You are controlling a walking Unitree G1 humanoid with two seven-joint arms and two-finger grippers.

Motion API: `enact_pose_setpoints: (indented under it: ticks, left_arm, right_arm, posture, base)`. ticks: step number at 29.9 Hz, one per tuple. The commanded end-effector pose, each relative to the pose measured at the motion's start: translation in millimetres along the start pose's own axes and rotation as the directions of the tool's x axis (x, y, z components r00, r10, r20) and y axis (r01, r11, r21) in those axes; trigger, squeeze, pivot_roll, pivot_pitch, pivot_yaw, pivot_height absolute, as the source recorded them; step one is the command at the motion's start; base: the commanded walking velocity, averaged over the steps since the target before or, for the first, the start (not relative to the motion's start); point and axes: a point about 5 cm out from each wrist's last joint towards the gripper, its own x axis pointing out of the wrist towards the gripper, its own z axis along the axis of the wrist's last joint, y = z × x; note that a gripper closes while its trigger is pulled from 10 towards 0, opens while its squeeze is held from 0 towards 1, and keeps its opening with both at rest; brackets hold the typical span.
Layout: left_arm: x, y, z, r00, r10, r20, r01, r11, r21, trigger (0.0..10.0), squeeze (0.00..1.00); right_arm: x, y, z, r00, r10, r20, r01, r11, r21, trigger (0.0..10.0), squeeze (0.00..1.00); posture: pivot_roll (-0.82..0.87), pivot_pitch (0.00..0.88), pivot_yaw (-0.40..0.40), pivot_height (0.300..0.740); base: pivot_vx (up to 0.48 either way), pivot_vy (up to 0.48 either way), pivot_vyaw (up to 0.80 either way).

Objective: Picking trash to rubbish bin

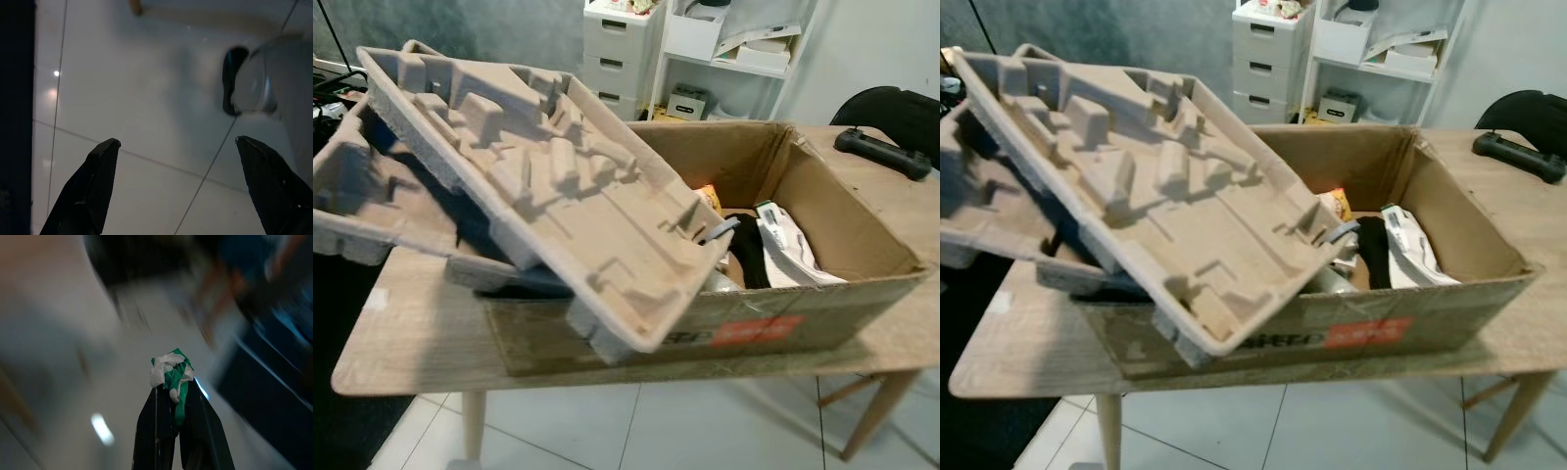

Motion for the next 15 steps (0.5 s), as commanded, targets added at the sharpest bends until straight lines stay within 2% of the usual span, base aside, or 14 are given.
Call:
enact_pose_setpoints:
  ticks: [1, 2, 3, 4, 5, 7, 8, 9, 10, 11, 12, 13, 14, 15]
  left_arm:
    - [-1.0, 1.0, -8.6, 1.0, 0.0, -0.029, 0.0, 1.0, 0.006, 10.0, 0.0]
    - [-1.0, 1.0, -8.6, 1.0, 0.0, -0.029, 0.0, 1.0, 0.006, 10.0, 0.0]
    - [-0.9, 0.8, -8.2, 1.0, -0.001, -0.028, 0.001, 1.0, 0.006, 10.0, 0.0]
    - [-0.8, 0.7, -7.9, 1.0, -0.001, -0.027, 0.001, 1.0, 0.005, 10.0, 0.0]
    - [-0.8, 0.7, -7.9, 1.0, -0.001, -0.027, 0.001, 1.0, 0.005, 10.0, 0.0]
    - [-0.8, 0.7, -7.7, 1.0, 0.0, -0.027, 0.001, 1.0, 0.005, 10.0, 0.0]
    - [-0.9, 0.8, -8.3, 1.0, -0.001, -0.029, 0.001, 1.0, 0.006, 10.0, 0.0]
    - [-0.9, 0.8, -8.3, 1.0, -0.001, -0.029, 0.001, 1.0, 0.006, 10.0, 0.0]
    - [-1.0, 0.9, -9.2, 1.0, 0.0, -0.031, 0.001, 1.0, 0.006, 10.0, 0.0]
    - [-1.2, 1.2, -10.5, 0.999, 0.0, -0.034, 0.0, 1.0, 0.006, 10.0, 0.0]
    - [-1.2, 1.2, -10.5, 0.999, 0.0, -0.034, 0.0, 1.0, 0.006, 10.0, 0.0]
    - [-1.4, 1.6, -11.5, 0.999, 0.001, -0.037, -0.001, 1.0, 0.005, 10.0, 0.0]
    - [-1.4, 1.6, -11.5, 0.999, 0.001, -0.037, -0.001, 1.0, 0.005, 10.0, 0.0]
    - [-1.5, 1.9, -12.3, 0.999, 0.002, -0.039, -0.002, 1.0, 0.004, 10.0, 0.0]
  right_arm:
    - [0.8, 14.5, 44.3, 0.982, 0.053, 0.181, -0.07, 0.994, 0.086, 10.0, 0.0]
    - [0.8, 14.5, 44.3, 0.982, 0.053, 0.181, -0.07, 0.994, 0.086, 10.0, 0.0]
    - [-0.5, 20.9, 63.3, 0.965, 0.072, 0.25, -0.103, 0.988, 0.113, 10.0, 0.0]
    - [-4.9, 26.8, 92.4, 0.925, 0.083, 0.372, -0.149, 0.977, 0.152, 10.0, 0.0]
    - [-4.9, 26.8, 92.4, 0.925, 0.083, 0.372, -0.149, 0.977, 0.152, 10.0, 0.0]
    - [-17.4, 34.5, 135.7, 0.829, 0.102, 0.55, -0.257, 0.943, 0.211, 10.0, 0.0]
    - [-28.1, 38.1, 162.6, 0.755, 0.109, 0.647, -0.33, 0.916, 0.23, 10.0, 0.0]
    - [-28.1, 38.1, 162.6, 0.755, 0.109, 0.647, -0.33, 0.916, 0.23, 10.0, 0.0]
    - [-37.4, 40.6, 183.1, 0.695, 0.111, 0.71, -0.384, 0.893, 0.236, 10.0, 0.0]
    - [-49.3, 43.5, 205.8, 0.623, 0.114, 0.773, -0.466, 0.849, 0.25, 10.0, 0.0]
    - [-49.3, 43.5, 205.8, 0.623, 0.114, 0.773, -0.466, 0.849, 0.25, 10.0, 0.0]
    - [-65.5, 49.6, 228.9, 0.53, 0.132, 0.838, -0.57, 0.787, 0.237, 10.0, 0.0]
    - [-65.5, 49.6, 228.9, 0.53, 0.132, 0.838, -0.57, 0.787, 0.237, 10.0, 0.0]
    - [-81.0, 59.0, 243.9, 0.444, 0.173, 0.879, -0.683, 0.7, 0.208, 10.0, 0.0]
  posture:
    - [0.03, 0.101, -0.039, 0.74]
    - [0.03, 0.101, -0.039, 0.74]
    - [0.03, 0.101, -0.039, 0.74]
    - [0.03, 0.1, -0.041, 0.74]
    - [0.03, 0.1, -0.041, 0.74]
    - [0.03, 0.099, -0.039, 0.74]
    - [0.03, 0.1, -0.04, 0.74]
    - [0.03, 0.1, -0.04, 0.74]
    - [0.03, 0.1, -0.04, 0.74]
    - [0.04, 0.096, -0.043, 0.74]
    - [0.04, 0.096, -0.043, 0.74]
    - [0.04, 0.094, -0.044, 0.74]
    - [0.04, 0.094, -0.044, 0.74]
    - [0.04, 0.091, -0.046, 0.74]
  base:
    - [0.0, 0.0, 0.0]
    - [0.0, 0.0, 0.0]
    - [0.0, 0.0, 0.0]
    - [0.0, 0.0, 0.0]
    - [0.0, 0.0, 0.0]
    - [0.0, 0.0, 0.0]
    - [0.0, 0.0, 0.0]
    - [0.0, 0.0, 0.0]
    - [0.0, 0.0, 0.0]
    - [0.0, 0.0, 0.0]
    - [0.0, 0.0, 0.0]
    - [0.0, 0.0, 0.0]
    - [0.0, 0.0, 0.0]
    - [0.0, 0.0, 0.0]
